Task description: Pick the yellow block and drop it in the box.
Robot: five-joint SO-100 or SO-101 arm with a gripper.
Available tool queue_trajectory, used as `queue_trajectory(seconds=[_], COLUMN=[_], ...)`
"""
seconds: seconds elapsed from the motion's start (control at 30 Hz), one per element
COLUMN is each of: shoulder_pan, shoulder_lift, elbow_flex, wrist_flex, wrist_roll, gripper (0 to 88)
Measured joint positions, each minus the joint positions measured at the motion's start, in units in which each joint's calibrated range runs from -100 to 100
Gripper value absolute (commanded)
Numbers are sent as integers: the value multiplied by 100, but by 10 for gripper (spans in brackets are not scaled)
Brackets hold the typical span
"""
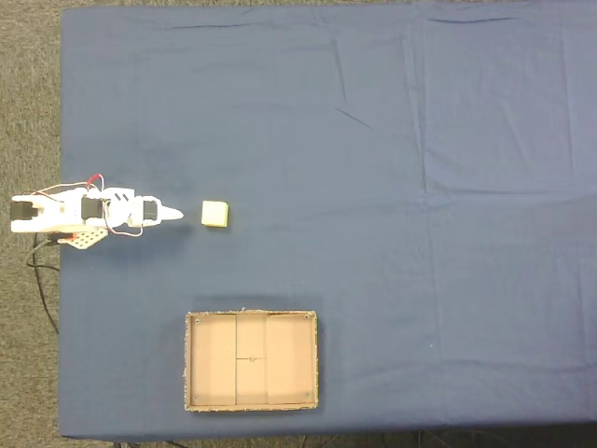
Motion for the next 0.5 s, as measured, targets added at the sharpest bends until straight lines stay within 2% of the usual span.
queue_trajectory(seconds=[0.5], shoulder_pan=[-57], shoulder_lift=[0], elbow_flex=[0], wrist_flex=[16], wrist_roll=[-137], gripper=[1])
